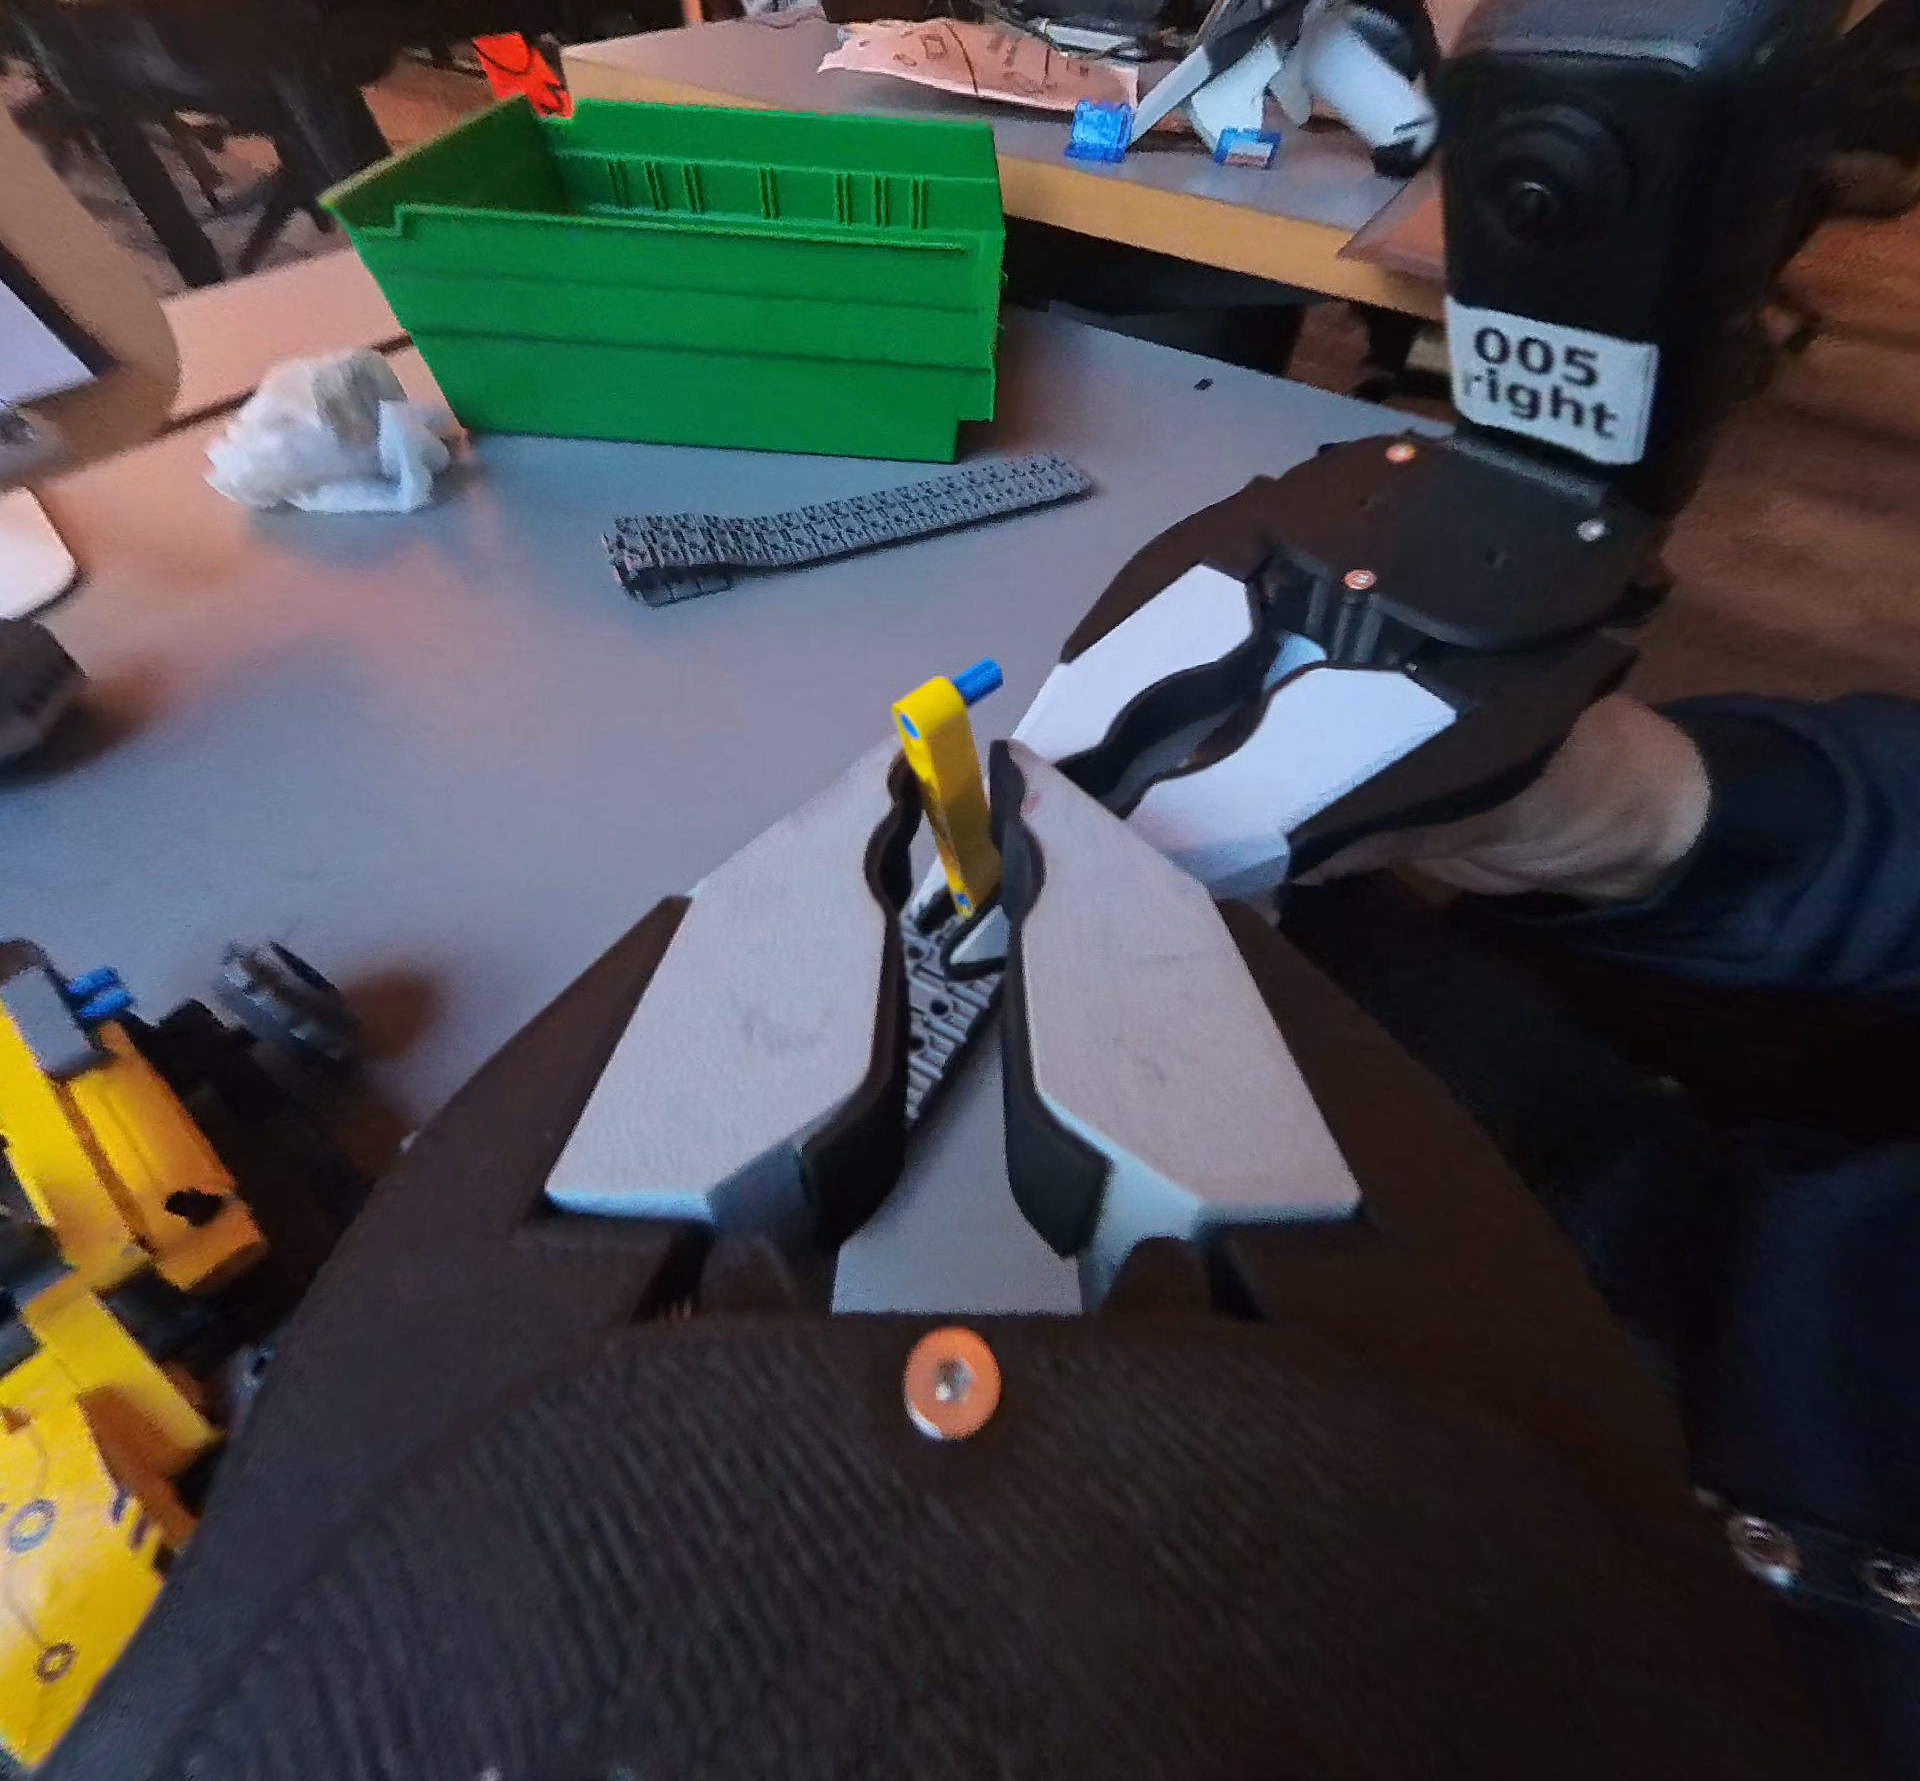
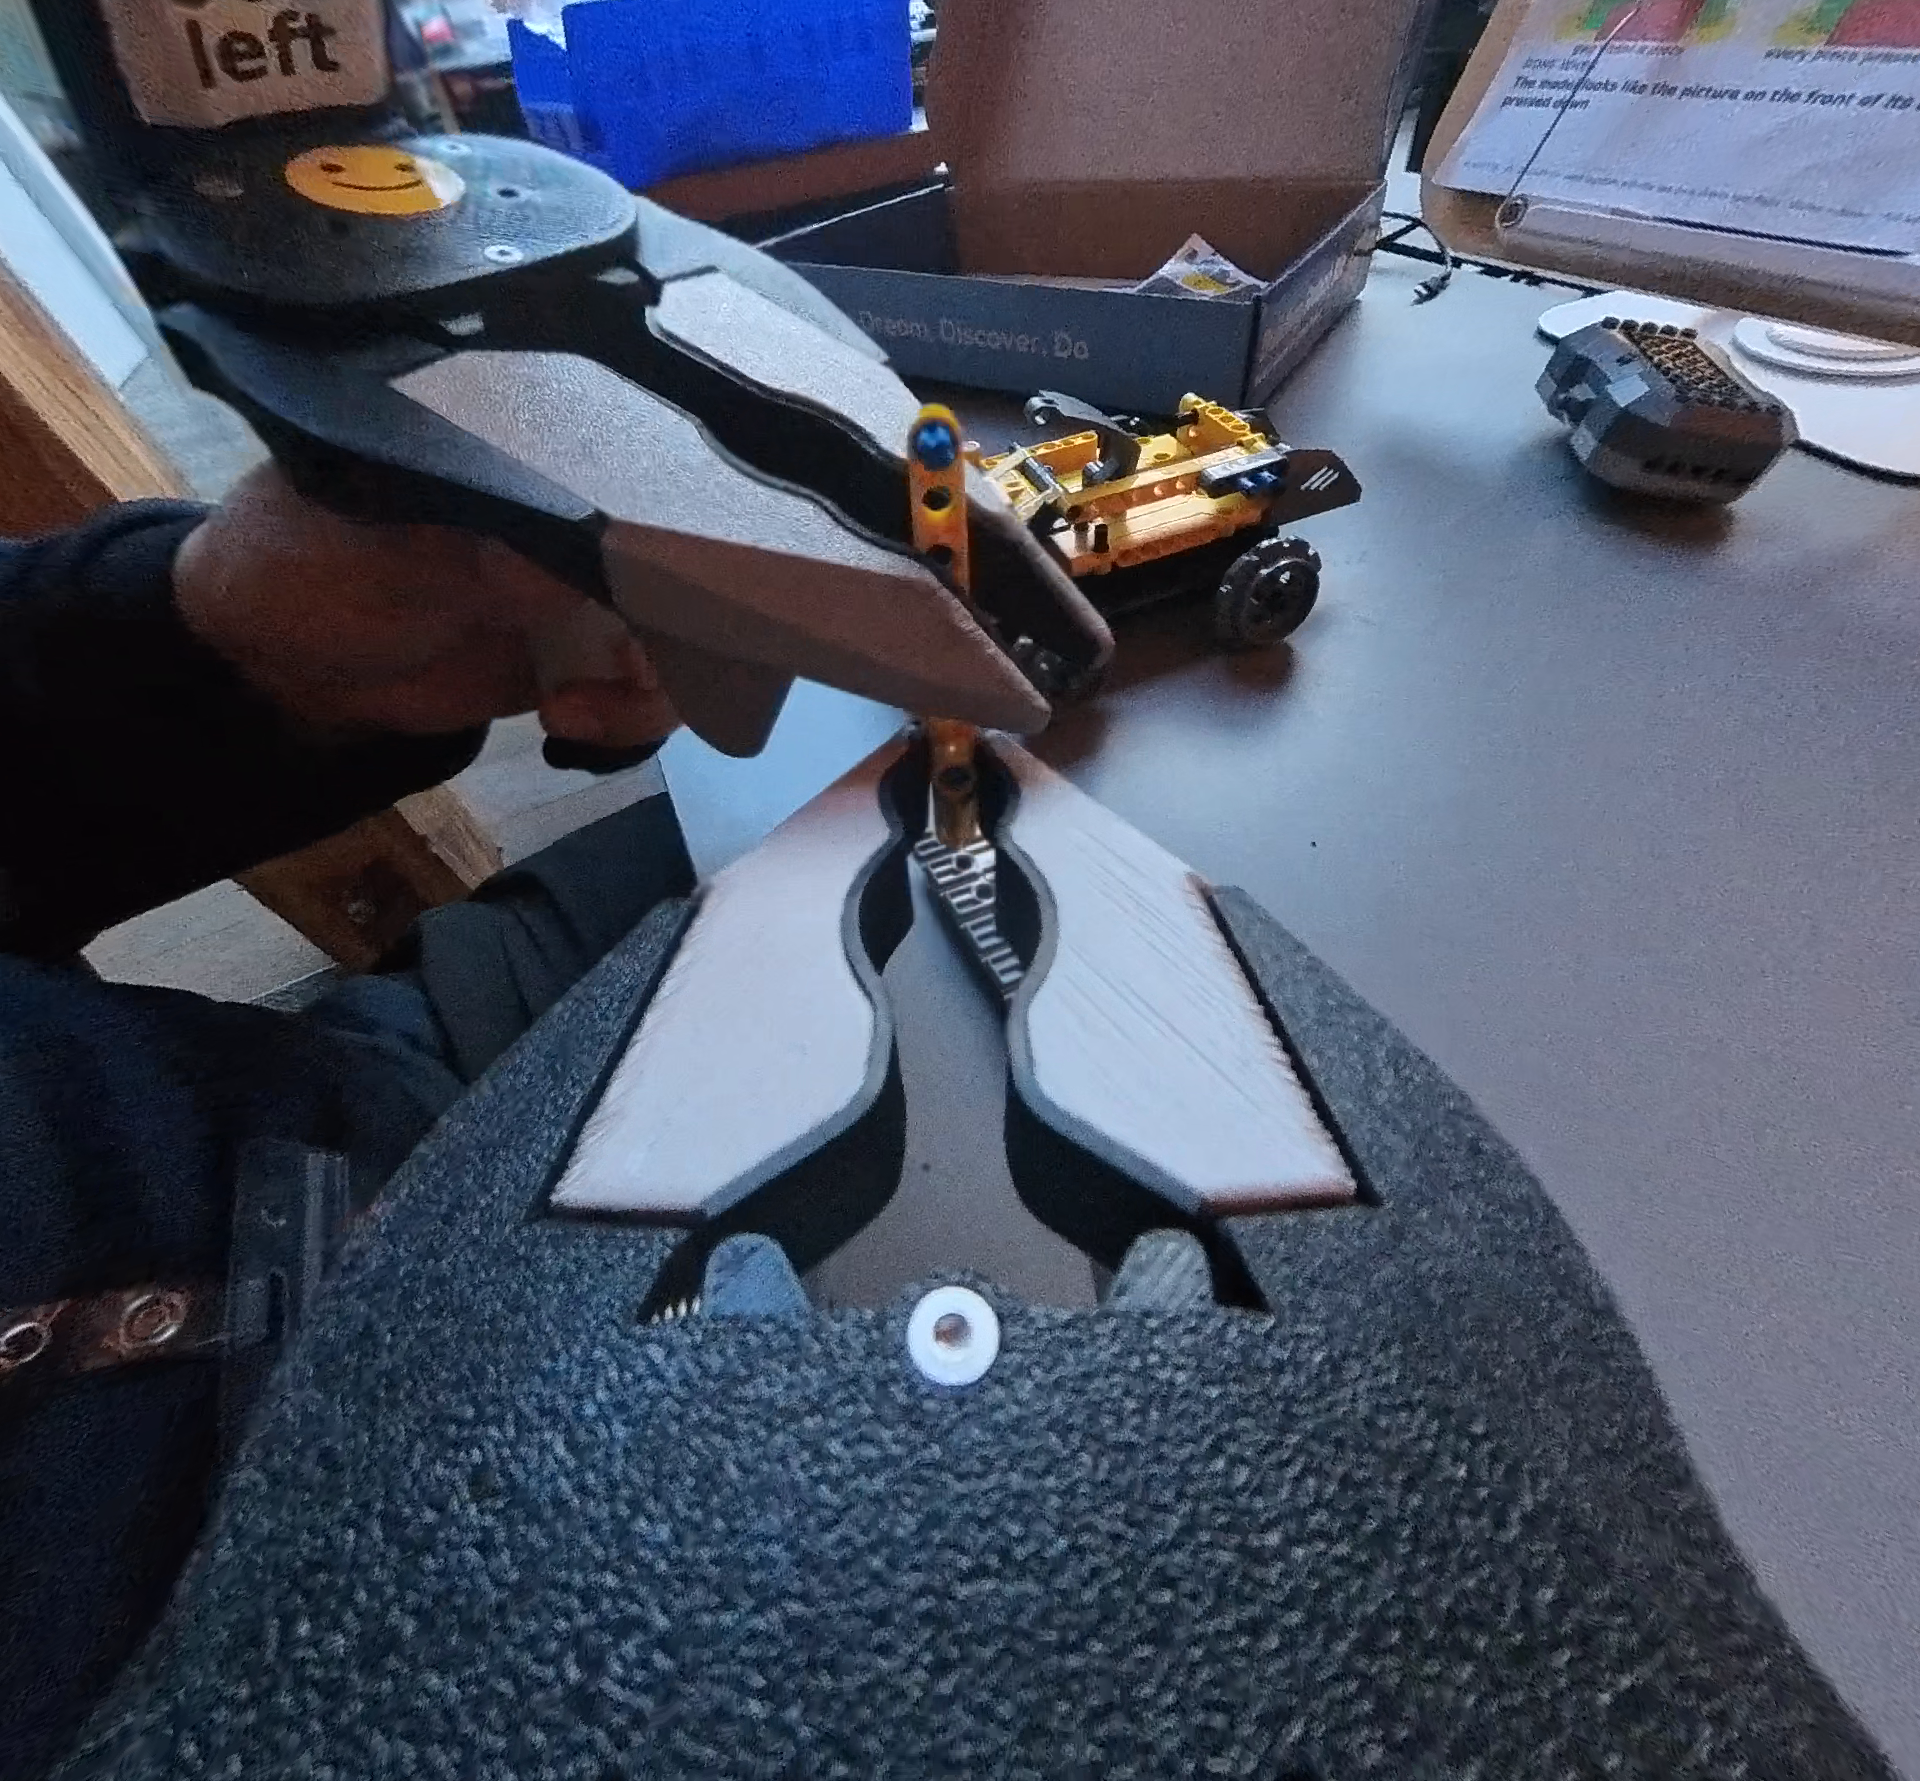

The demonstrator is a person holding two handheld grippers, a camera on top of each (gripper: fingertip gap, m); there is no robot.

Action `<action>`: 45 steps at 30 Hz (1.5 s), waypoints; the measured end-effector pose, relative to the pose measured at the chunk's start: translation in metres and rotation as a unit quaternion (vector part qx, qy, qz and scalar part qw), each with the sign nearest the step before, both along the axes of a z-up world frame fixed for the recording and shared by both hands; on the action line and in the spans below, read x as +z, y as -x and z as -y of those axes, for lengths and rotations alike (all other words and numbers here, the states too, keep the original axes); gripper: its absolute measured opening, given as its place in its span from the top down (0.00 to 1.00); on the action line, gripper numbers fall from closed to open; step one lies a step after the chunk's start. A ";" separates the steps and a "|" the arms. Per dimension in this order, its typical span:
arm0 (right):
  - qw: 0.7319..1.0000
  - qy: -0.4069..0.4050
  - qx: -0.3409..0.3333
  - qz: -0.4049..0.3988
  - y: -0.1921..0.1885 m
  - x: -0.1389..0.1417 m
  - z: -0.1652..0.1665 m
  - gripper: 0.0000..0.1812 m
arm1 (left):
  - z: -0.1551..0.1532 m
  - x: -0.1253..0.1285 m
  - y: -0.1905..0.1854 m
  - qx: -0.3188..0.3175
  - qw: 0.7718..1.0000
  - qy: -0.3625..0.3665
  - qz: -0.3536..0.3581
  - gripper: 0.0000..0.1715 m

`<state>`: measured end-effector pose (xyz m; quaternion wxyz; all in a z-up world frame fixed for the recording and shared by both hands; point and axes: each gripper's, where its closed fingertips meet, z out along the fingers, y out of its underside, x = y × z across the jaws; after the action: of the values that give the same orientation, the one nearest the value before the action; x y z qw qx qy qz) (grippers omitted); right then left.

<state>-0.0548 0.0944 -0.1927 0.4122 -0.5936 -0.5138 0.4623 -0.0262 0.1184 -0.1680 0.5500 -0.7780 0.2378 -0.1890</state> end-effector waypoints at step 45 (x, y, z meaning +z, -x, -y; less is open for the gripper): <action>0.992 -0.117 -0.034 0.016 -0.021 0.019 -0.016 0.96 | -0.016 -0.017 0.012 0.033 0.865 -0.211 -0.454 0.95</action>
<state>-0.0341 0.1101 -0.1741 0.4863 -0.5659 -0.5498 0.3754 -0.0385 0.1348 -0.1853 0.5378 -0.6507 0.4698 0.2583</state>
